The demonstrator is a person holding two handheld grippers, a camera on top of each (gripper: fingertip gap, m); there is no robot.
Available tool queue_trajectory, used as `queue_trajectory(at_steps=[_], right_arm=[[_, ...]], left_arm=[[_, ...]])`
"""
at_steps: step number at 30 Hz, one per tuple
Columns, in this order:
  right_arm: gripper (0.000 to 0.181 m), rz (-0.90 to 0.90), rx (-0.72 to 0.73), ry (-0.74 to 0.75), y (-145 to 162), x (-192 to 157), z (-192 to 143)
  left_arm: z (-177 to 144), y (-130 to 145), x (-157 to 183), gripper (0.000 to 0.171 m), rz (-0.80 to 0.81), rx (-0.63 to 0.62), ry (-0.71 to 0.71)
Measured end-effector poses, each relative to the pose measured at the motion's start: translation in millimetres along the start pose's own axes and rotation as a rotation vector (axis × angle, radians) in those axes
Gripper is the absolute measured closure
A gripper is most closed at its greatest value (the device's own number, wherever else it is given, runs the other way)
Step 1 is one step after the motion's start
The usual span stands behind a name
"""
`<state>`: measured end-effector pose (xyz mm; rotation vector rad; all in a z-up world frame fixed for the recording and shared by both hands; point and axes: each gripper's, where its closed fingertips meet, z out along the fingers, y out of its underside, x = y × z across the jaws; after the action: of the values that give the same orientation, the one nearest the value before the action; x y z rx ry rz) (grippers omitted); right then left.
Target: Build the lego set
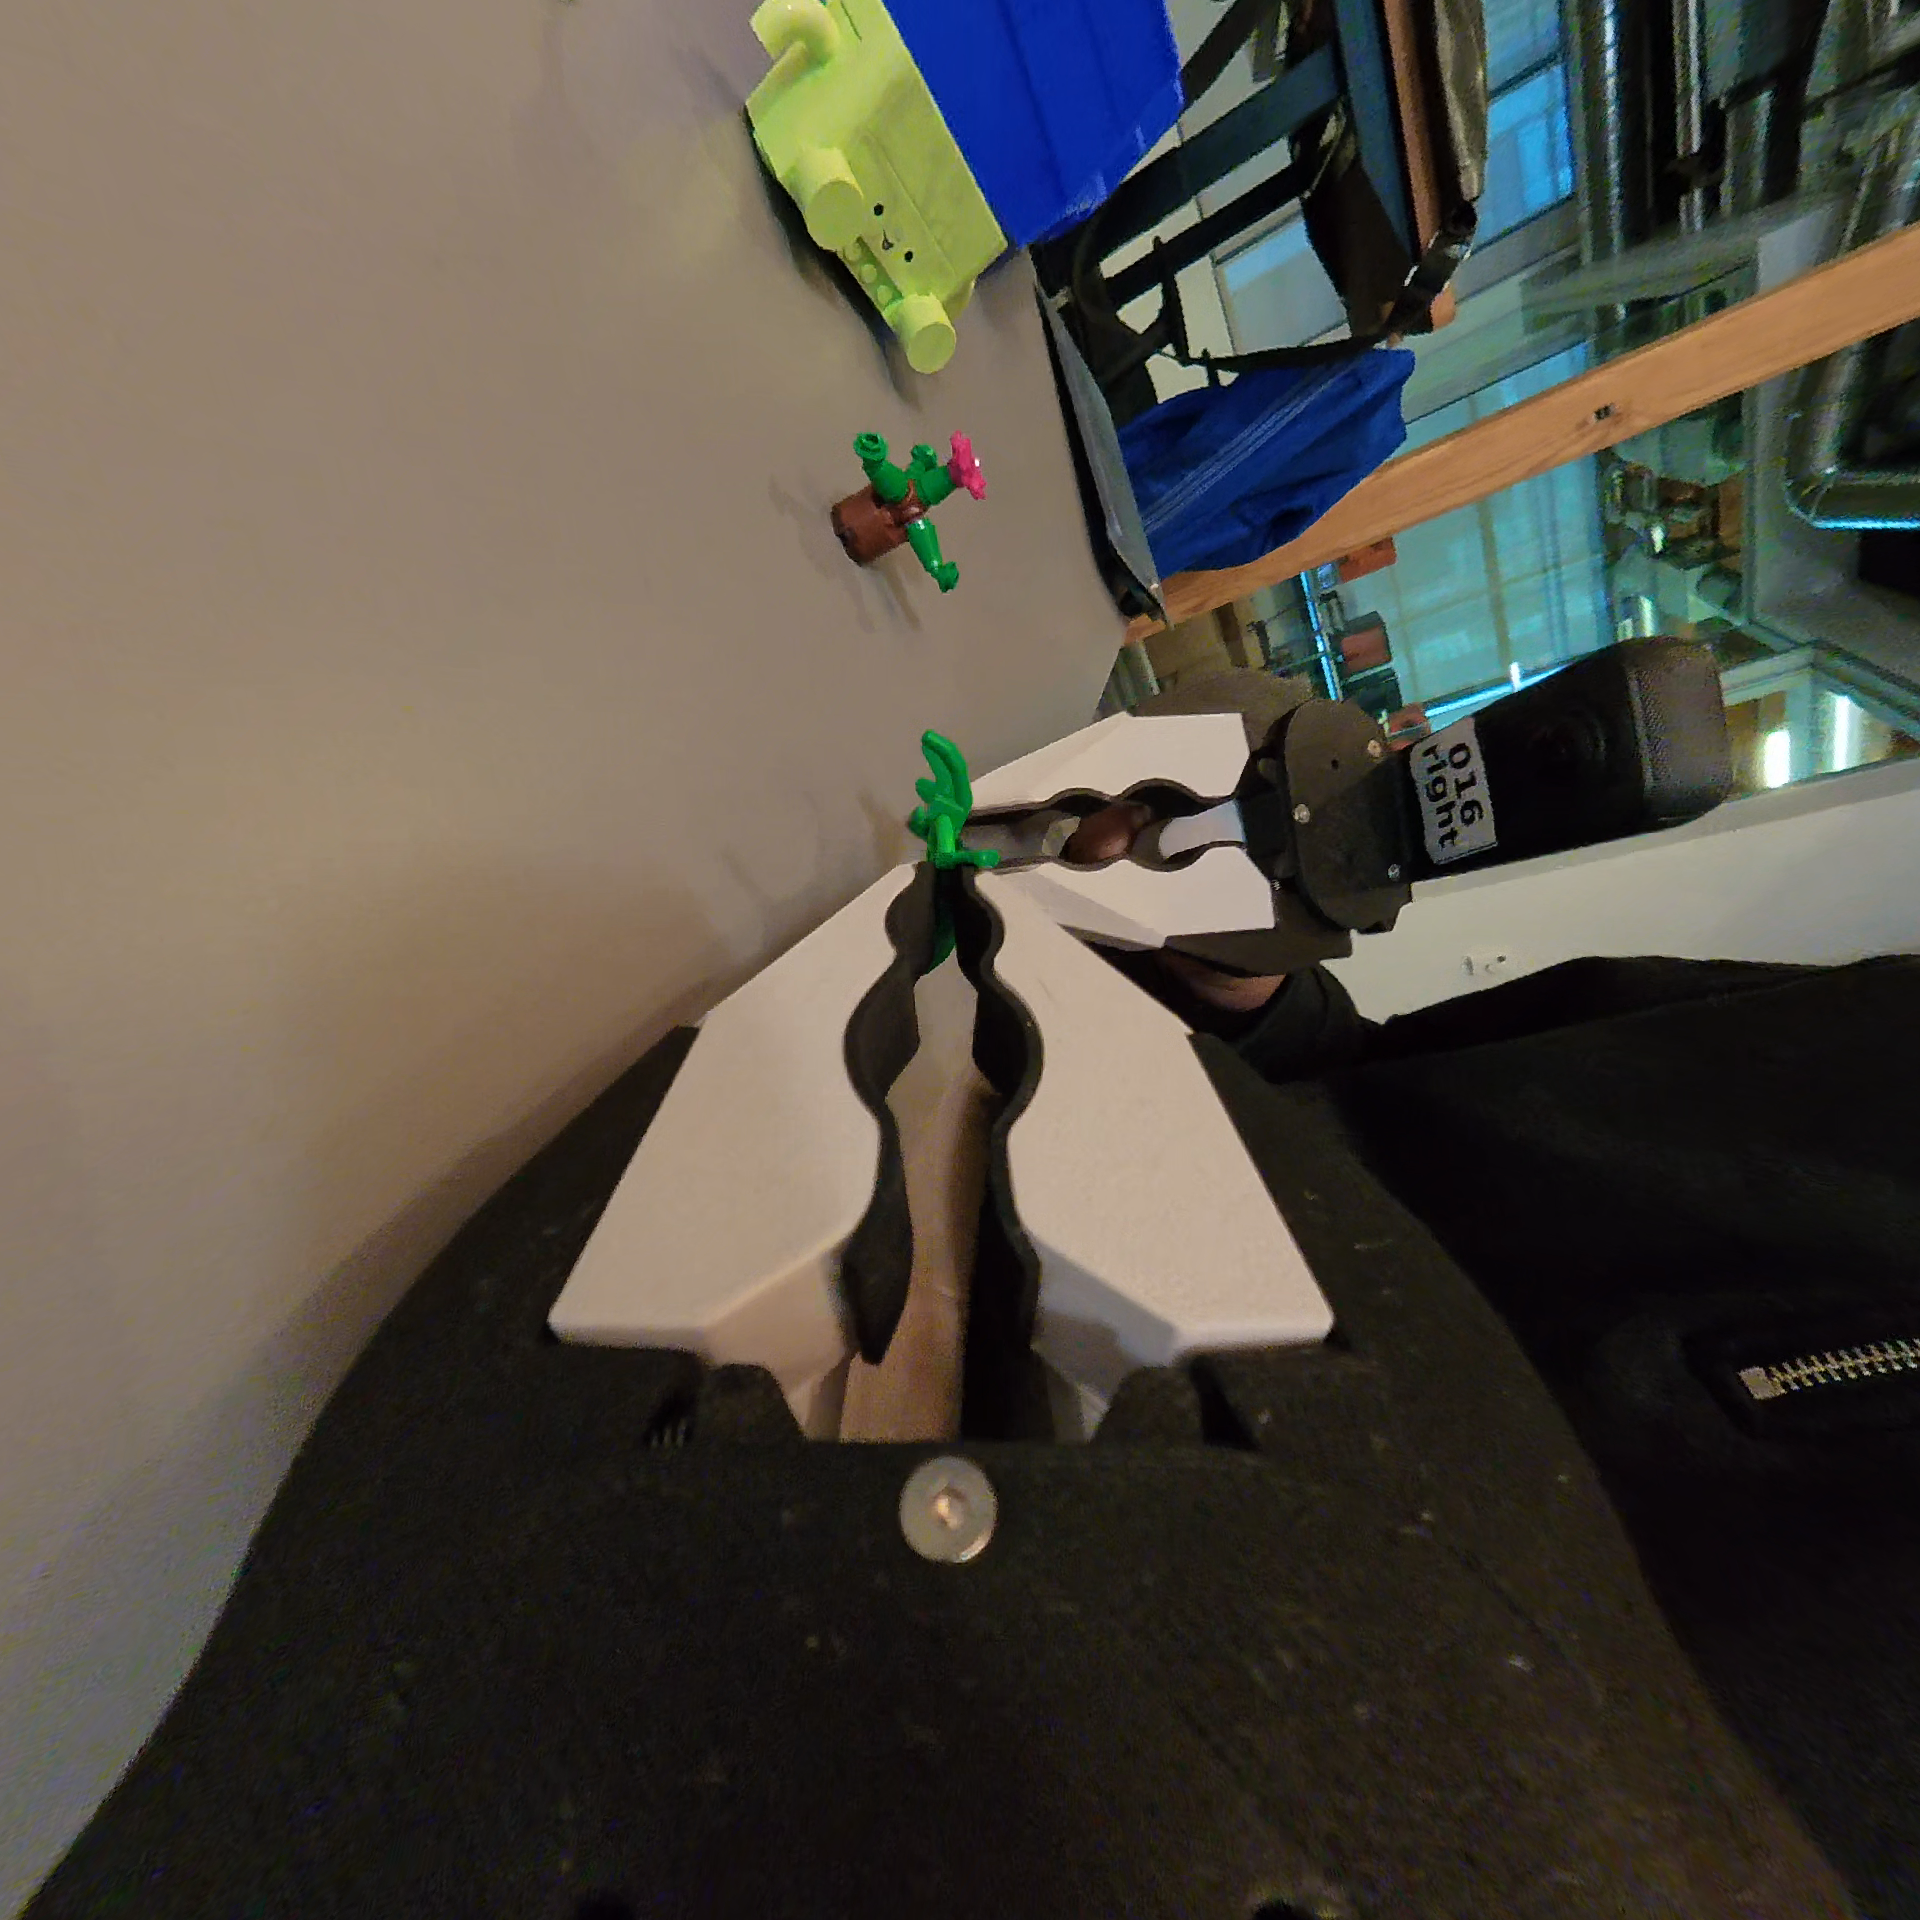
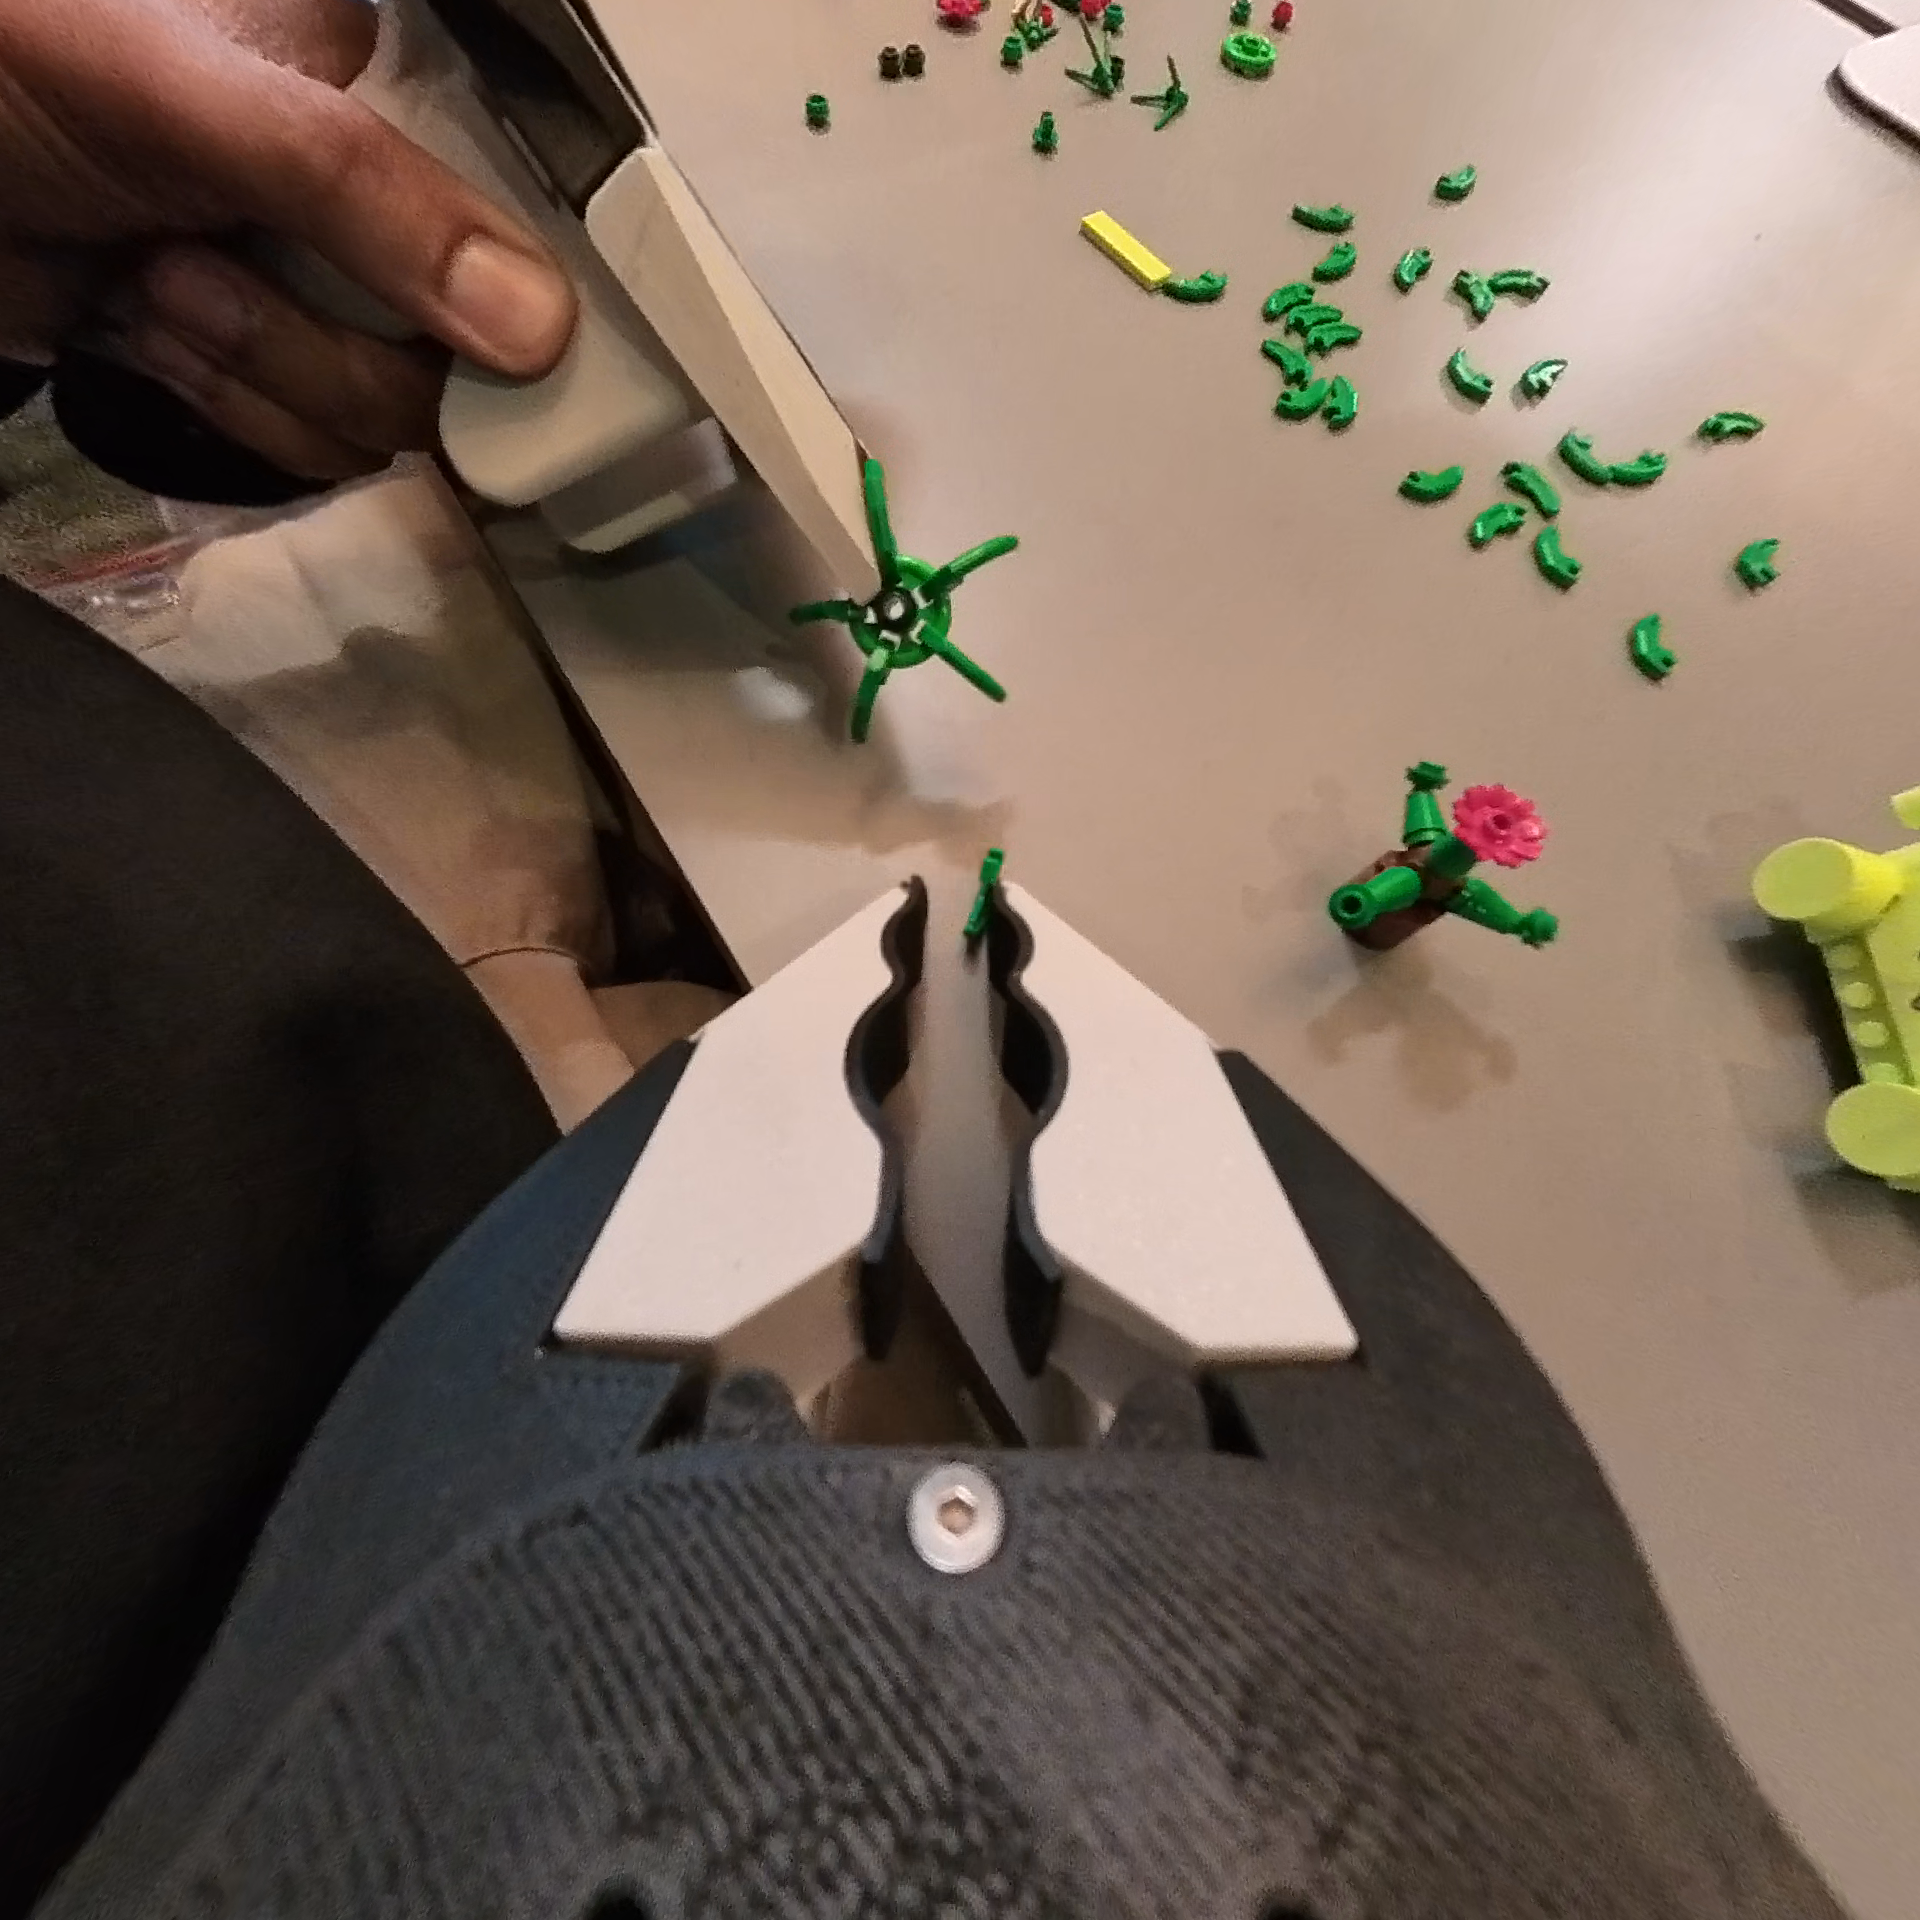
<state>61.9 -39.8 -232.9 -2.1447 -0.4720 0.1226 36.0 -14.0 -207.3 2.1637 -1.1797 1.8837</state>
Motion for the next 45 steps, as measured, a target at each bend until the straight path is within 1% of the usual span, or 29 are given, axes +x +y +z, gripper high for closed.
queue_trajectory(at_steps=[3,6,8,11,12,14,17,20,22,24,26,28,29,30,32,34,35,36,37,39,40,41,42,43,44,45], right_arm=[[0.168,0.028,0.002,0.001,0.5,1.6,-1.2],[0.172,0.044,-0.009,0.032,1.1,6.8,-0.1],[0.175,0.065,-0.019,0.047,1.1,9.6,1.0],[0.177,0.101,-0.017,0.049,0.7,11.5,1.2],[0.177,0.104,-0.013,0.047,0.6,11.8,0.8],[0.178,0.114,-0.007,0.046,0.4,12.6,0.0],[0.174,0.122,0.004,0.035,-0.3,11.8,-0.6],[0.170,0.115,0.040,0.034,-2.8,11.8,-2.1],[0.169,0.093,0.087,0.037,-8.6,13.6,-6.4],[0.167,0.081,0.156,0.040,-18.9,18.7,-13.6],[0.166,0.091,0.252,0.004,-36.0,18.9,-18.8],[0.163,0.086,0.286,-0.055,-49.9,12.6,-16.1],[0.164,0.064,0.284,-0.082,-54.7,7.6,-13.3],[0.165,0.034,0.287,-0.089,-58.4,4.7,-10.4],[0.161,-0.017,0.273,-0.119,-62.6,-3.1,-4.0],[0.148,-0.038,0.253,-0.155,-64.5,-10.2,1.5],[0.148,-0.046,0.244,-0.168,-64.2,-12.9,3.1],[0.148,-0.055,0.238,-0.167,-63.6,-13.9,4.2],[0.149,-0.069,0.232,-0.166,-63.1,-14.7,5.1],[0.174,-0.097,0.228,-0.168,-62.8,-16.3,5.5],[0.181,-0.103,0.236,-0.174,-64.2,-17.8,4.8],[0.178,-0.098,0.245,-0.172,-66.8,-17.3,4.5],[0.162,-0.092,0.249,-0.164,-69.1,-15.3,5.1],[0.163,-0.096,0.244,-0.167,-70.1,-14.7,5.8],[0.181,-0.116,0.234,-0.195,-69.4,-18.3,5.5],[0.181,-0.126,0.233,-0.205,-69.9,-19.5,5.7]], left_arm=[[-2.6,3.2,-5.9,0.168,0.012,-0.044,-0.030],[-1.2,5.5,-6.6,0.168,-0.003,-0.086,-0.024],[0.9,10.2,-9.8,0.168,-0.008,-0.143,-0.042],[1.1,7.3,-13.3,0.168,0.012,-0.151,-0.072],[0.4,7.4,-14.5,0.166,0.021,-0.157,-0.085],[-1.5,8.2,-16.9,0.153,0.034,-0.173,-0.112],[-8.8,0.6,-18.2,0.143,0.039,-0.133,-0.133],[-19.8,-6.1,-16.0,0.138,0.050,-0.088,-0.129],[-29.2,-17.3,-8.0,0.136,0.134,-0.006,-0.102],[-40.0,-30.2,-4.5,0.135,0.306,0.101,-0.116],[-48.8,-39.1,0.6,0.132,0.455,0.196,-0.133],[-50.6,-40.2,17.7,0.132,0.519,0.229,-0.061],[-49.4,-39.5,22.3,0.133,0.539,0.224,-0.054],[-45.9,-36.0,25.1,0.137,0.543,0.188,-0.055],[-34.7,-21.2,25.3,0.137,0.613,0.072,-0.087],[-25.6,-11.4,13.6,0.126,0.705,0.003,-0.204],[-21.8,-7.1,11.8,0.118,0.731,-0.019,-0.234],[-19.5,-7.1,11.0,0.113,0.753,-0.010,-0.263],[-18.1,-7.5,11.1,0.113,0.774,-0.001,-0.281],[-17.8,-7.8,10.5,0.123,0.799,-0.005,-0.314],[-18.6,-7.1,11.2,0.142,0.813,-0.013,-0.321],[-19.4,-6.6,13.8,0.153,0.823,-0.012,-0.317],[-19.4,-5.6,15.7,0.154,0.828,-0.016,-0.313],[-19.3,-4.5,16.3,0.153,0.834,-0.025,-0.318],[-19.4,-4.8,15.1,0.153,0.848,-0.029,-0.341],[-19.1,-4.6,13.0,0.153,0.870,-0.037,-0.368]])
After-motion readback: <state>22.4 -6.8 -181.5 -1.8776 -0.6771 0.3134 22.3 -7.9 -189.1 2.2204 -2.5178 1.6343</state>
